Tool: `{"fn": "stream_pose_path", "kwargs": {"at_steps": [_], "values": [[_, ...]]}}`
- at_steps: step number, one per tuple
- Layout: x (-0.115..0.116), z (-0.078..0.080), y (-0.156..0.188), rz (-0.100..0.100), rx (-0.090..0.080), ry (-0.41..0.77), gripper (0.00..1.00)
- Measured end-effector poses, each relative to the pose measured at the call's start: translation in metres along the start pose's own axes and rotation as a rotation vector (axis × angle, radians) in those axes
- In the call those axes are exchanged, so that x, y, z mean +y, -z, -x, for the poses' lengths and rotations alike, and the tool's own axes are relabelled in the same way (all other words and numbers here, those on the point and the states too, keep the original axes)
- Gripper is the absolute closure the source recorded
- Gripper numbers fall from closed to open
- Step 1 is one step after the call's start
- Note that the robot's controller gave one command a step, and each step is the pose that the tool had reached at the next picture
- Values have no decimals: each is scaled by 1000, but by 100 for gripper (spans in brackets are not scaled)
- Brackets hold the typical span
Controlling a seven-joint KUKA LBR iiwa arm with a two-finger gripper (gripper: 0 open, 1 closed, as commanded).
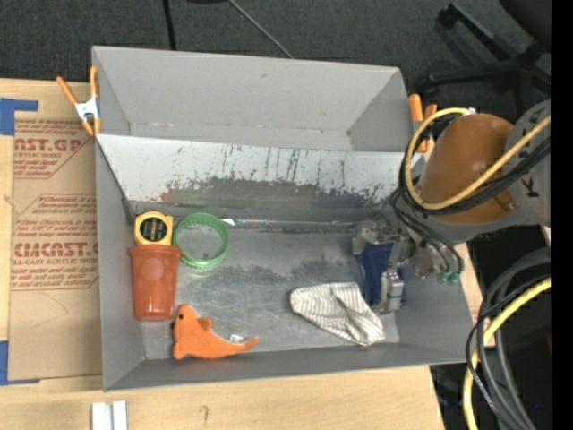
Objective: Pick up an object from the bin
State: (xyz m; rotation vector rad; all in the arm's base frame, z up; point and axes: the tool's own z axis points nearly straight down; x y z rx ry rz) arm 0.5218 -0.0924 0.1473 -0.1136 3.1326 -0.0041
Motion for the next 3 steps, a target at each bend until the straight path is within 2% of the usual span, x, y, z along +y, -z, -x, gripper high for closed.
{"fn": "stream_pose_path", "kwargs": {"at_steps": [1,2,3], "values": [[-5,-23,-70,2,8,-208,100],[-5,-23,-70,2,8,-207,100],[5,-13,-55,3,8,-214,100]]}}
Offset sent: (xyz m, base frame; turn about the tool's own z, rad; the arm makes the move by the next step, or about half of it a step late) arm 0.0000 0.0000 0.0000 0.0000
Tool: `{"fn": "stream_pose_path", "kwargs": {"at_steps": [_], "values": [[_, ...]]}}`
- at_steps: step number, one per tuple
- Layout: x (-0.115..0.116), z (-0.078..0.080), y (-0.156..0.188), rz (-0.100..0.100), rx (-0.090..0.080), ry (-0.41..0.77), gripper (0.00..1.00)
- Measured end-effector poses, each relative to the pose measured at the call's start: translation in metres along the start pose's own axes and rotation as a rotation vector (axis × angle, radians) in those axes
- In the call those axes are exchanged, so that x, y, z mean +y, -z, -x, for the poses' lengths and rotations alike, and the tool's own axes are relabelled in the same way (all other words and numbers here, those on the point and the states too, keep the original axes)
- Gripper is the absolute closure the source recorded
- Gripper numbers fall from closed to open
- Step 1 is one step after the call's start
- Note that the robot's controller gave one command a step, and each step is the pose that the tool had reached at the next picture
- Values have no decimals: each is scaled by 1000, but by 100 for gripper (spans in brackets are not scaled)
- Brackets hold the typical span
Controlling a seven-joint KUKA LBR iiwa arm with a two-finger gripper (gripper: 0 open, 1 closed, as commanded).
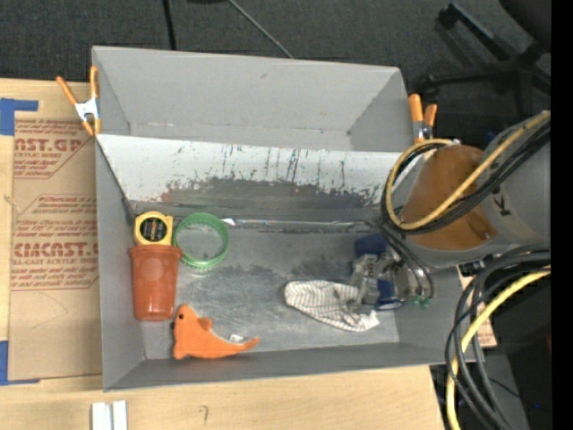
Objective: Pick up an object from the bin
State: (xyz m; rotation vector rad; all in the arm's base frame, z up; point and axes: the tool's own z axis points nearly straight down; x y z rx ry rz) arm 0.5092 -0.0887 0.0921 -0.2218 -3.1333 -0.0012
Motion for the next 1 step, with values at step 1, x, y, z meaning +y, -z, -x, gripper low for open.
{"fn": "stream_pose_path", "kwargs": {"at_steps": [1], "values": [[-18,-9,116,0,0,17,100]]}}
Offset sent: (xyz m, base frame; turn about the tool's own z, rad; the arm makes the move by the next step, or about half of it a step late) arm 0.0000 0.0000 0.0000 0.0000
